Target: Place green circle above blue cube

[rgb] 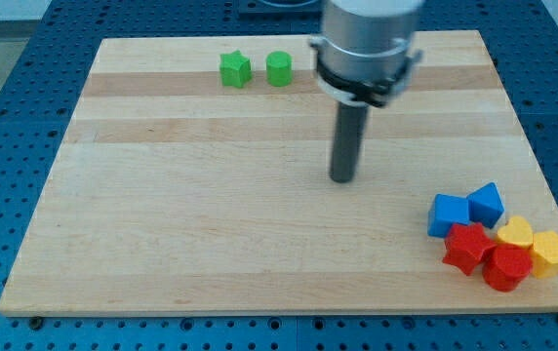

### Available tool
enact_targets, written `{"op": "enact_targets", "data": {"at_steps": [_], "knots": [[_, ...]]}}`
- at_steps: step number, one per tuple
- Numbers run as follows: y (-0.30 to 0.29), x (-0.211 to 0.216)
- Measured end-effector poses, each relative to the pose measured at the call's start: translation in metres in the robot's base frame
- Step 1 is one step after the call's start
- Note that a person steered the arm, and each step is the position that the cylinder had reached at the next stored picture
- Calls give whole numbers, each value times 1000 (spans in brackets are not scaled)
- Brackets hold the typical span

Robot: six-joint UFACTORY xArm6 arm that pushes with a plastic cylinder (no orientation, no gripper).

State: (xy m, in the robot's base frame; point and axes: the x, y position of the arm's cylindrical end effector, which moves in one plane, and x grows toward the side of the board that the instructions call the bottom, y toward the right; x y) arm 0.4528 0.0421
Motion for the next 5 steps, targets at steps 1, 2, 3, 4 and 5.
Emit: {"op": "enact_targets", "data": {"at_steps": [1, 2, 3, 4, 5], "knots": [[-41, -55], [-56, -92], [-65, -106], [-82, -140], [-83, -163]]}}
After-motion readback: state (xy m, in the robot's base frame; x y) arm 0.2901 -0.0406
